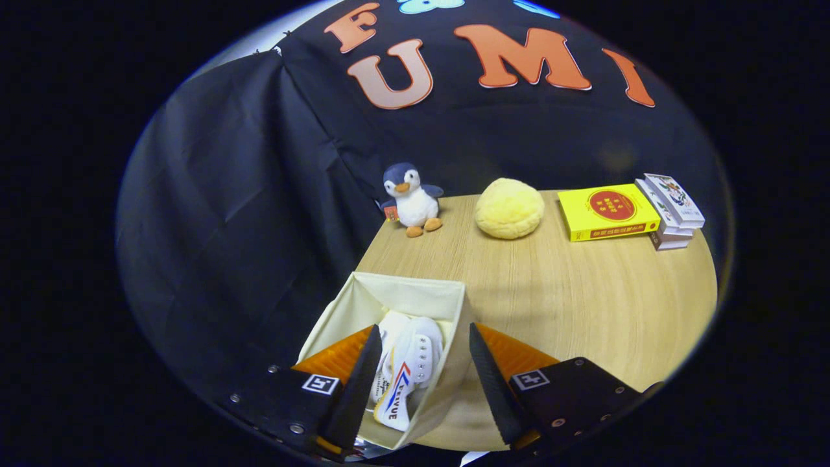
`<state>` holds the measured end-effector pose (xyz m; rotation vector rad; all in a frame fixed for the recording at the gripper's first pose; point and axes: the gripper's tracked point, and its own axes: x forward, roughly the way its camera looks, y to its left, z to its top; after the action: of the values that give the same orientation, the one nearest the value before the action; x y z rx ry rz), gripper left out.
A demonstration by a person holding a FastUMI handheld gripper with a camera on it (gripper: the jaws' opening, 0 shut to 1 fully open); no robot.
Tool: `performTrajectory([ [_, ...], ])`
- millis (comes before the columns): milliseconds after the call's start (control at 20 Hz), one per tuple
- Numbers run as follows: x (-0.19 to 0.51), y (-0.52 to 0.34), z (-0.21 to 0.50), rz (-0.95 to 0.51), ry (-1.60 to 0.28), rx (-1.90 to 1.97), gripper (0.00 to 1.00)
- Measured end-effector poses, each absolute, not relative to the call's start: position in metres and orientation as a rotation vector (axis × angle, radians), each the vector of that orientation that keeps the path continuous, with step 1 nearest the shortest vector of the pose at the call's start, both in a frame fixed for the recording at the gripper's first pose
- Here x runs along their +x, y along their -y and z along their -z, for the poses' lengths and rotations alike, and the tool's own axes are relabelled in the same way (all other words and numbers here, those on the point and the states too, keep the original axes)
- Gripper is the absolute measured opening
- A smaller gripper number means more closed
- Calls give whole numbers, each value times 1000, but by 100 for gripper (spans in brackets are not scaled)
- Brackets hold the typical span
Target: Open the storage box then place both shoes into the box .Put the left shoe in first, then the right shoe, with the right side of both shoes facing outward in a uniform manner.
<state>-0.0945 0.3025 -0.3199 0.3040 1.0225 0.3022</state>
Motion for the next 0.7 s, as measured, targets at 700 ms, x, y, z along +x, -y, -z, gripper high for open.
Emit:
performTrajectory([
  [700,-15,-90,207,-163,-442,173,98],
])
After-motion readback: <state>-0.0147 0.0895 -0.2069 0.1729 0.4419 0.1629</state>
